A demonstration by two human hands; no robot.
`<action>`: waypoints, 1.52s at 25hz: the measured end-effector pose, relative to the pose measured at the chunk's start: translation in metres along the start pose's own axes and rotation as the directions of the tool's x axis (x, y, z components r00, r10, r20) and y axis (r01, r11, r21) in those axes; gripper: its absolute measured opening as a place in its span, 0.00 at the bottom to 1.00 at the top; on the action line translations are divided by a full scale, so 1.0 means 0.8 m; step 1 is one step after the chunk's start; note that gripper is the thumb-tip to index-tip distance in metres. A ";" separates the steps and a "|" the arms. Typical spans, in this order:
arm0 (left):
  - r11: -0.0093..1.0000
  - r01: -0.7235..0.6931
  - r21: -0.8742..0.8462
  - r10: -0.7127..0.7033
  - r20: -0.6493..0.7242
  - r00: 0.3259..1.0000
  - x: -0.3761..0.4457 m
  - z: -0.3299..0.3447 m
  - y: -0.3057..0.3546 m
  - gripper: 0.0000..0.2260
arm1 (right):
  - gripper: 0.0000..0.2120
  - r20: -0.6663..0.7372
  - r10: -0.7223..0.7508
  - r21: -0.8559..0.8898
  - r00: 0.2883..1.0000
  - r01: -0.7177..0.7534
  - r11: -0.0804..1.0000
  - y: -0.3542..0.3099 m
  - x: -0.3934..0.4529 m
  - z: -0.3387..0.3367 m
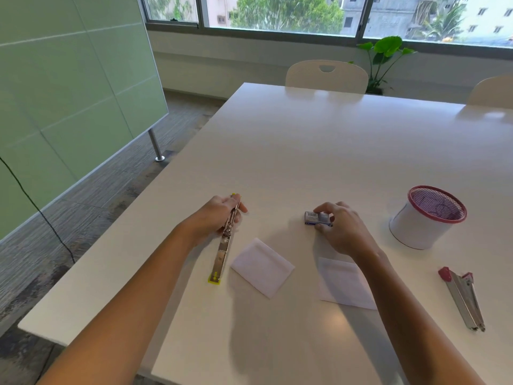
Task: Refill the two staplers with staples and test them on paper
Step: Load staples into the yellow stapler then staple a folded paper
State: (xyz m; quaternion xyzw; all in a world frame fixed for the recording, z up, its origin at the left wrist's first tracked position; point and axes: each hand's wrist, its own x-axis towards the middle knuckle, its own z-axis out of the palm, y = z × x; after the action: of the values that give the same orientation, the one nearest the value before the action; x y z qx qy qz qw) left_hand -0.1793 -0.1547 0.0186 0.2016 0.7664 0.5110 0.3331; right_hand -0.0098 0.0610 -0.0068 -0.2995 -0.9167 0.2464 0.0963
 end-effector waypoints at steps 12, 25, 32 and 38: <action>0.998 -0.040 0.042 0.043 -0.080 0.996 0.017 -0.012 -0.018 0.17 | 0.13 -0.008 0.004 0.009 1.000 -0.004 1.000 0.001 0.002 0.004; 0.995 -0.039 0.088 0.059 -0.230 0.971 0.008 -0.007 -0.027 0.09 | 0.12 -0.026 0.001 0.048 1.000 0.000 0.999 0.001 -0.002 0.004; 0.941 -0.183 0.286 0.269 -0.298 0.916 0.003 0.001 -0.008 0.13 | 0.13 -0.015 -0.037 0.146 0.999 0.039 0.989 -0.012 -0.013 -0.002; 0.766 -0.433 0.475 0.480 0.026 0.877 -0.023 0.056 0.019 0.26 | 0.14 -0.044 -0.101 0.285 0.994 0.109 0.952 -0.040 -0.035 -0.024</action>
State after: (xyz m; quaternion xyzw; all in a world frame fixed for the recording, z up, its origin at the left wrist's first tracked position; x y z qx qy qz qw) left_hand -0.1348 -0.1317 0.0271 0.4310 0.8091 0.3860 0.1025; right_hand 0.0027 0.0298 0.0252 -0.2369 -0.8843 0.3670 0.1649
